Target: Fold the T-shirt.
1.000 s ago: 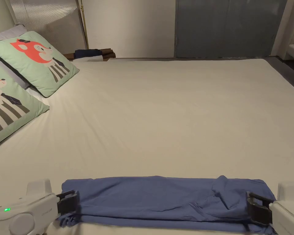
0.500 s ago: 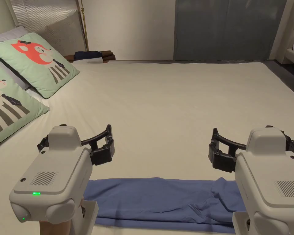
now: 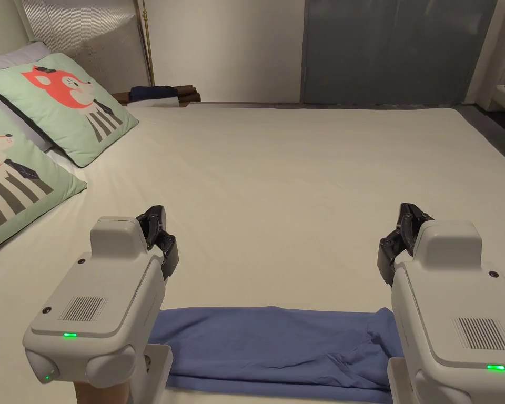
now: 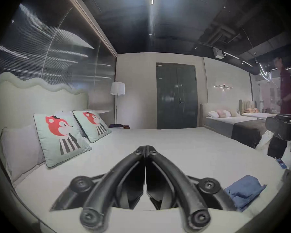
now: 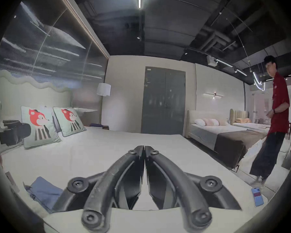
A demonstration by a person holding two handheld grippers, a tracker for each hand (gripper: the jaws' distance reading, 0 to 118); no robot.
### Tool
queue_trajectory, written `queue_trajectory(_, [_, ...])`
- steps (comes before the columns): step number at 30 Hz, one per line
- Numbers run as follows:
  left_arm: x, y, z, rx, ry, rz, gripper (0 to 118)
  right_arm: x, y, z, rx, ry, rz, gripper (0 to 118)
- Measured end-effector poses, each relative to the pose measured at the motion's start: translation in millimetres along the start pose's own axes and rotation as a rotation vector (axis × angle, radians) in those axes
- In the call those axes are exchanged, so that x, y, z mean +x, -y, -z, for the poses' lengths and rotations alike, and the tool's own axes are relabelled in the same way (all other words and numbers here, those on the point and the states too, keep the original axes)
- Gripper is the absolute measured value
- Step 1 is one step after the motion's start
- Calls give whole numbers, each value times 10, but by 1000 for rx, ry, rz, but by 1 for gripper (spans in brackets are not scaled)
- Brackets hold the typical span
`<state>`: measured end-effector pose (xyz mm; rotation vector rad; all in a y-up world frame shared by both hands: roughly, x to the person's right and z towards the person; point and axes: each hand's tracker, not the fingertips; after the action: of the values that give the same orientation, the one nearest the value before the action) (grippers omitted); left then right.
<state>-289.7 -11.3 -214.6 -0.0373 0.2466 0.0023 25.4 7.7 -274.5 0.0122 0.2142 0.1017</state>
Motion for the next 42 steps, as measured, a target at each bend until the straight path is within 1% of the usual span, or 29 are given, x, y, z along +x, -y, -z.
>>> queue_trajectory(1, [-32,9,23,-13,7,-7,0,-4,3,13,-3,-3,0,0])
queue_trajectory(3, [-79,-9,39,-66,52,-67,0,-16,18,39,-10,-6,-3,0])
queue_trajectory(6, [-339,28,158,-213,132,-217,0,-22,41,78,-22,-14,-3,0])
queue_trajectory(8, [-555,99,235,-316,157,-316,0,-40,59,97,-27,-16,-7,0])
queue_trajectory(11, [-856,233,302,-444,182,-427,0,-58,85,146,-39,-19,-6,0])
queue_trajectory(15, [-1214,501,329,-587,199,-469,0,-89,124,204,-58,-24,-7,0])
queue_trajectory(16, [-1316,579,351,-649,220,-480,0,-100,136,217,-64,-26,-9,0])
queue_trajectory(18, [-1451,715,335,-718,186,-498,0,-116,168,244,-73,-25,-11,0])
queue_trajectory(19, [-1531,793,343,-753,206,-522,0,-130,187,254,-78,-25,-13,0])
queue_trajectory(21, [-1659,933,327,-811,237,-619,0,-154,226,279,-91,-25,-15,0])
queue_trajectory(22, [-1708,997,317,-833,233,-662,13,-164,248,294,-100,-27,-14,0])
queue_trajectory(23, [-1739,1056,306,-843,218,-690,37,-181,270,302,-107,-30,-13,0])
queue_trajectory(25, [-1770,1154,310,-862,207,-695,95,-206,314,318,-122,-38,-16,0])
queue_trajectory(26, [-1783,1208,317,-872,216,-702,109,-216,333,328,-133,-44,-20,0])
queue_trajectory(27, [-1795,1243,311,-874,220,-717,110,-229,343,327,-138,-47,-23,0])
queue_trajectory(30, [-1849,1370,351,-884,249,-794,109,-235,366,333,-148,-54,-31,0])
queue_trajectory(31, [-1853,1414,364,-886,265,-813,107,-237,368,336,-151,-54,-34,0])
queue_trajectory(32, [-1850,1452,378,-884,270,-818,102,-233,369,340,-154,-53,-37,0])
queue_trajectory(33, [-1856,1479,392,-879,269,-823,94,-224,370,345,-155,-53,-39,0])
queue_trajectory(34, [-1839,1504,413,-878,270,-823,82,-211,369,350,-156,-51,-41,0])
queue_trajectory(35, [-1811,1523,422,-874,259,-819,74,-201,366,352,-157,-48,-44,0])
queue_trajectory(37, [-1786,1551,460,-872,242,-800,59,-177,361,355,-157,-41,-47,0])
queue_trajectory(39, [-1744,1557,473,-870,237,-794,50,-151,355,357,-160,-35,-49,0])
queue_trajectory(41, [-1703,1537,485,-858,223,-771,33,-125,354,360,-162,-30,-46,0])
queue_trajectory(42, [-1677,1534,491,-860,219,-758,20,-119,355,362,-164,-27,-45,0])
